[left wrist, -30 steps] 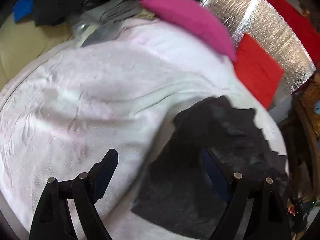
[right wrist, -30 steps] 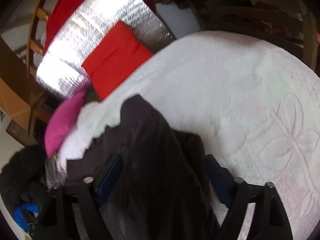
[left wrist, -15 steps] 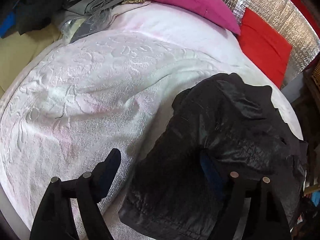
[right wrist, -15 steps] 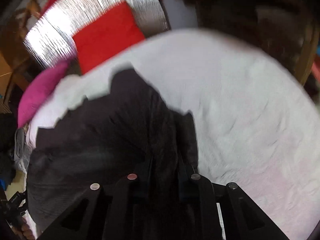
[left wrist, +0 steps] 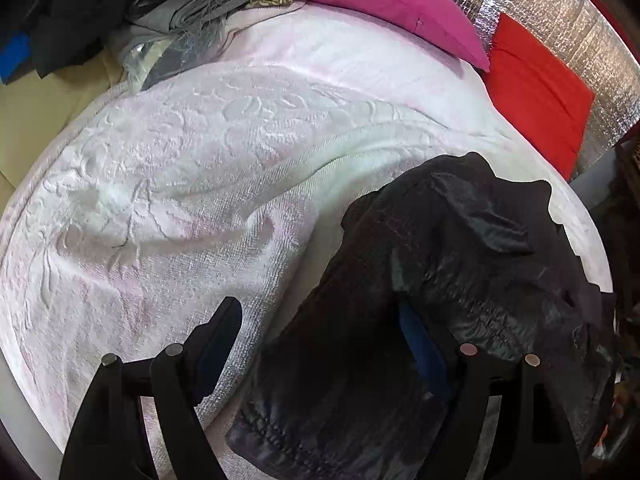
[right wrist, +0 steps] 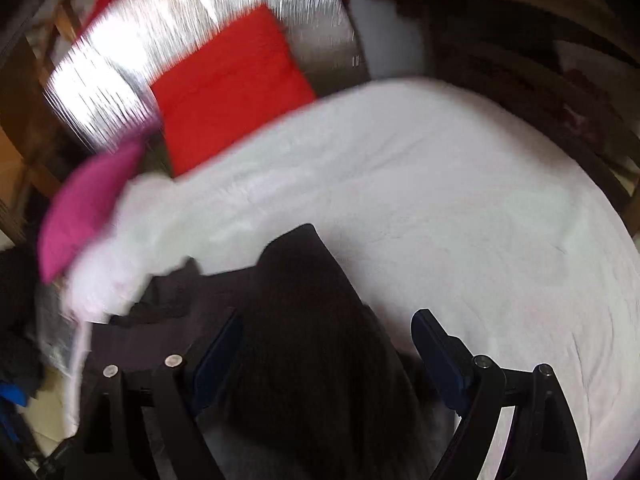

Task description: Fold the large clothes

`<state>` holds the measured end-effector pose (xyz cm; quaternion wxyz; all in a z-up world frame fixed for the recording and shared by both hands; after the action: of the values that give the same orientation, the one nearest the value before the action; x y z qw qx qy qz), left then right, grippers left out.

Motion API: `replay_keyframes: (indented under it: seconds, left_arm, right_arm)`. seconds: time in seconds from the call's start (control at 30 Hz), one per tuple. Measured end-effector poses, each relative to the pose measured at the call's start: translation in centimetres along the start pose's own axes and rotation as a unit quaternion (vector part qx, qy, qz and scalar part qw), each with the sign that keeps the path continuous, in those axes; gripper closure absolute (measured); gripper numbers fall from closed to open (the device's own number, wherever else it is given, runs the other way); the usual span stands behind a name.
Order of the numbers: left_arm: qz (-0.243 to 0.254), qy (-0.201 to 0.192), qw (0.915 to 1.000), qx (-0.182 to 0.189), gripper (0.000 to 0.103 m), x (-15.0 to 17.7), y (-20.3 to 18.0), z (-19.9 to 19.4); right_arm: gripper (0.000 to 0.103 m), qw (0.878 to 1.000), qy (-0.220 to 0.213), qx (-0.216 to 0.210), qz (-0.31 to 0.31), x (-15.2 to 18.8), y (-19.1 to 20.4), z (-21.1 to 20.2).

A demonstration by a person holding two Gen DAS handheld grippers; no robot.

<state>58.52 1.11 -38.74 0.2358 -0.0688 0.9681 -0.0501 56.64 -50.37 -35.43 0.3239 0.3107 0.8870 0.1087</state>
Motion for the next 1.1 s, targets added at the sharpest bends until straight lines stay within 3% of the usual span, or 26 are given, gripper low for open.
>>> replay_keyframes:
  seconds: [0.1, 0.13, 0.17, 0.23, 0.27, 0.33, 0.4, 0.5, 0.53, 0.63, 0.8, 0.9, 1.1]
  left_arm:
    - [-0.005, 0.005, 1.0, 0.006, 0.021, 0.0, 0.0, 0.2]
    - [-0.005, 0.006, 0.9999, 0.007, 0.021, 0.0, 0.1, 0.2]
    - [-0.005, 0.007, 0.9999, 0.008, 0.021, -0.1, 0.2, 0.2]
    - [-0.003, 0.007, 0.9999, 0.008, 0.021, -0.1, 0.2, 0.1]
    - [0.0, 0.005, 1.0, 0.007, 0.021, -0.2, 0.1, 0.0]
    - [0.005, 0.003, 1.0, 0.004, 0.021, -0.2, 0.1, -0.1]
    - [0.006, 0.005, 1.0, 0.005, 0.021, -0.2, 0.1, 0.1]
    - [0.0, 0.012, 0.9998, 0.012, 0.021, 0.2, 0.2, 0.2]
    - [0.0, 0.015, 0.9998, 0.016, 0.021, 0.2, 0.3, 0.2]
    - [-0.002, 0.018, 0.9997, 0.019, 0.021, 0.4, 0.7, -0.1]
    - [0.013, -0.009, 0.9998, 0.013, 0.022, -0.5, 1.1, -1.4]
    - [0.028, -0.042, 0.9986, 0.013, 0.021, -1.9, 0.9, -2.8]
    - [0.042, -0.086, 0.9925, 0.075, 0.021, -5.9, -1.2, -4.3]
  right_arm:
    - [0.023, 0.998, 0.036, 0.041, -0.027, -0.6, 0.7, 3.8]
    - [0.047, 0.997, 0.049, 0.045, -0.032, -0.4, 1.1, 4.4]
    - [0.059, 0.995, 0.068, 0.057, -0.039, 0.1, 1.1, 5.0]
    - [0.074, 0.994, 0.05, 0.076, -0.053, -0.1, 1.7, 4.3]
    - [0.075, 0.995, 0.034, 0.078, -0.055, -0.2, 1.6, 3.5]
    - [0.075, 0.996, -0.014, 0.073, -0.04, -1.0, 1.4, 1.4]
    - [0.075, 0.996, -0.03, 0.079, -0.037, -1.2, 1.3, 1.4]
    - [0.072, 0.994, 0.02, 0.102, -0.027, 0.7, 0.1, 4.5]
    - [0.07, 0.994, 0.019, 0.102, -0.028, 0.9, 0.0, 4.5]
    - [0.028, 0.997, 0.009, 0.072, -0.002, 0.5, 0.6, 2.4]
    - [0.027, 0.997, -0.06, 0.039, 0.024, -0.8, 1.3, -3.2]
    - [0.027, 0.997, -0.077, 0.021, 0.02, 1.1, 1.2, -5.7]
    - [0.027, 0.99, -0.103, -0.025, 0.091, 5.6, -2.6, -7.2]
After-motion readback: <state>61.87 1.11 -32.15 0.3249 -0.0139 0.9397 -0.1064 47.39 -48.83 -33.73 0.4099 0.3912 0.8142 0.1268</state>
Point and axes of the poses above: each gripper's, at about its wrist camera, not at the fingertips, and z roughly the way its jaws point, y to its left, x to its underside, the point moved 9 cm from there along z, roughly the way its jaws point, and after that the axes turned 8 degrees about z, right-handed, at the moved point
